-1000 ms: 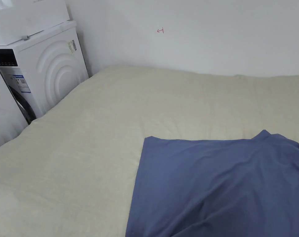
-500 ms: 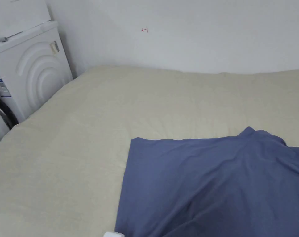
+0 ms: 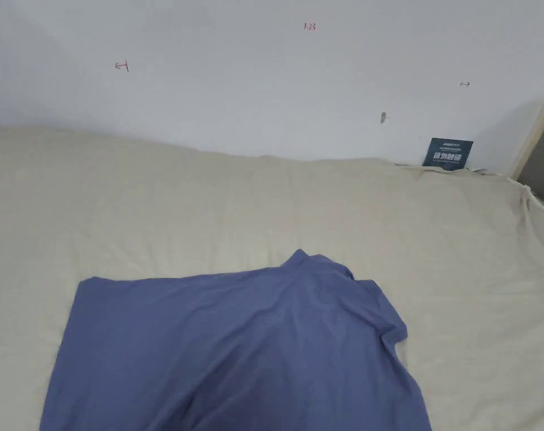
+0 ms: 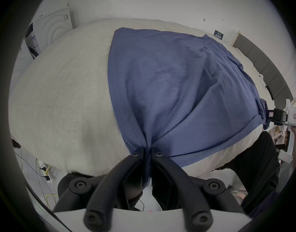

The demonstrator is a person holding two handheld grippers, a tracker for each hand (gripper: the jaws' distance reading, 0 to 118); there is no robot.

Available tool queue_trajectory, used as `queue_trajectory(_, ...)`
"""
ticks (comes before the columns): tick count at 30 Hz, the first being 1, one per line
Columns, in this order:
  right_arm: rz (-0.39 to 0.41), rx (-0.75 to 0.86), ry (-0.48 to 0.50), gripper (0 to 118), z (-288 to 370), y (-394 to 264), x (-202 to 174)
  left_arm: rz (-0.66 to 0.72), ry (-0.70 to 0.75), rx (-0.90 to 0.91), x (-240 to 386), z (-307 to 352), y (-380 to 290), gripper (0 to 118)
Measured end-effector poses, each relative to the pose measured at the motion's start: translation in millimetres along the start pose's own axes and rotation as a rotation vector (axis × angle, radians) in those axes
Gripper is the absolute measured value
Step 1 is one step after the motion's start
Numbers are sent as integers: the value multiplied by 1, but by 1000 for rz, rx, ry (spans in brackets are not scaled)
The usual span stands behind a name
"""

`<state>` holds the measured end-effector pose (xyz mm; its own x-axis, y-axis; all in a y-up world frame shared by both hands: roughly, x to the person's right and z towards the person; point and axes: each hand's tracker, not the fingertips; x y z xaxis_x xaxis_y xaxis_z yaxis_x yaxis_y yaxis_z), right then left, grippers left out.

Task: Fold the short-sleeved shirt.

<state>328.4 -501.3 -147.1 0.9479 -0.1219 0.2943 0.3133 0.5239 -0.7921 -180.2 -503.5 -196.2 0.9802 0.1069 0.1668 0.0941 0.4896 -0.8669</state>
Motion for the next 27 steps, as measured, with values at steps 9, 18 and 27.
queue_trajectory(9,-13,93,44,8,30,-3,-3,19,-38,34,-3,28,10,7)
queue_trajectory(18,6,239,105,6,47,72,-17,-43,-44,133,-18,45,82,7)
queue_trajectory(27,15,255,99,6,-16,173,-42,-67,-35,126,-24,-15,185,7)
